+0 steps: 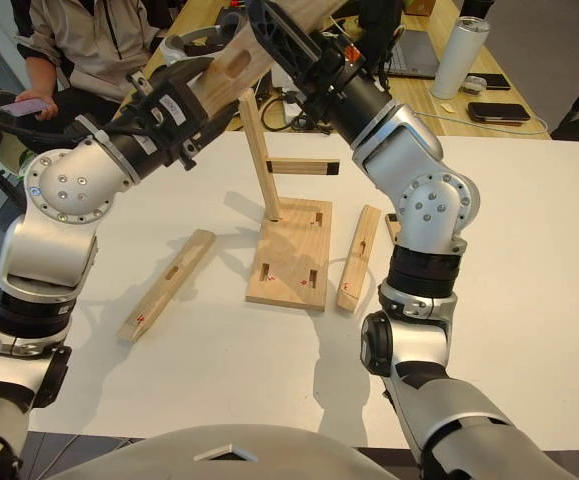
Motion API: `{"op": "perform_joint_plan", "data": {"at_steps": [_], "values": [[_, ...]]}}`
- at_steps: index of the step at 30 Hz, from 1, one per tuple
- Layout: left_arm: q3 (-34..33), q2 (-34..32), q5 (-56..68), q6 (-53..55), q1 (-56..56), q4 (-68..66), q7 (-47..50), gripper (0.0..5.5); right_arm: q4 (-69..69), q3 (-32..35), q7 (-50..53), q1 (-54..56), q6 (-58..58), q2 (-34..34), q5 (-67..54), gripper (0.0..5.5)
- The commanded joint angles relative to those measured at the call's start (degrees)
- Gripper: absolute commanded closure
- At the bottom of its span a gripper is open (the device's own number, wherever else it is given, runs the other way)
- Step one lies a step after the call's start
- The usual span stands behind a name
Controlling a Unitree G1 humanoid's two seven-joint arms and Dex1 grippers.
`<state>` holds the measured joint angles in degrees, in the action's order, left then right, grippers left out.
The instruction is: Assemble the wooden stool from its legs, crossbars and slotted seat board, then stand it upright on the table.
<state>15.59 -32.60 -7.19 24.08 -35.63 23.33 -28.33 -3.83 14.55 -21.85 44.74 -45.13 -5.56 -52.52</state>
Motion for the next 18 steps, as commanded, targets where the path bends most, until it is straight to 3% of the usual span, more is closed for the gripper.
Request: {"op": "perform_joint_plan", "data": {"at_steps": [1,9,17,18], "values": [[1.7,1.6,-0.4,0.8,0.0,2.0,-2.1,3.39,-0.7,-0.9,-0.7,-1.1,0.5,-0.4,-0.3,2.94],[1.9,1.5,-1.1,0.5,1.1,2.1,-3.7,3.39,-1.6,-0.8,-1.0,-2.1,1.1,0.1,-1.8,4.44],[1.2,1.7,-0.2,1.0,1.4,1.7,-5.1,3.39,-3.1,-0.8,-1.2,-3.2,0.4,0.5,-4.2,4.48],[0.7,1.9,0.4,1.2,1.6,1.8,-5.2,3.1,-3.1,-0.8,-1.0,-3.3,0.5,0.5,-4.3,4.48]]}}
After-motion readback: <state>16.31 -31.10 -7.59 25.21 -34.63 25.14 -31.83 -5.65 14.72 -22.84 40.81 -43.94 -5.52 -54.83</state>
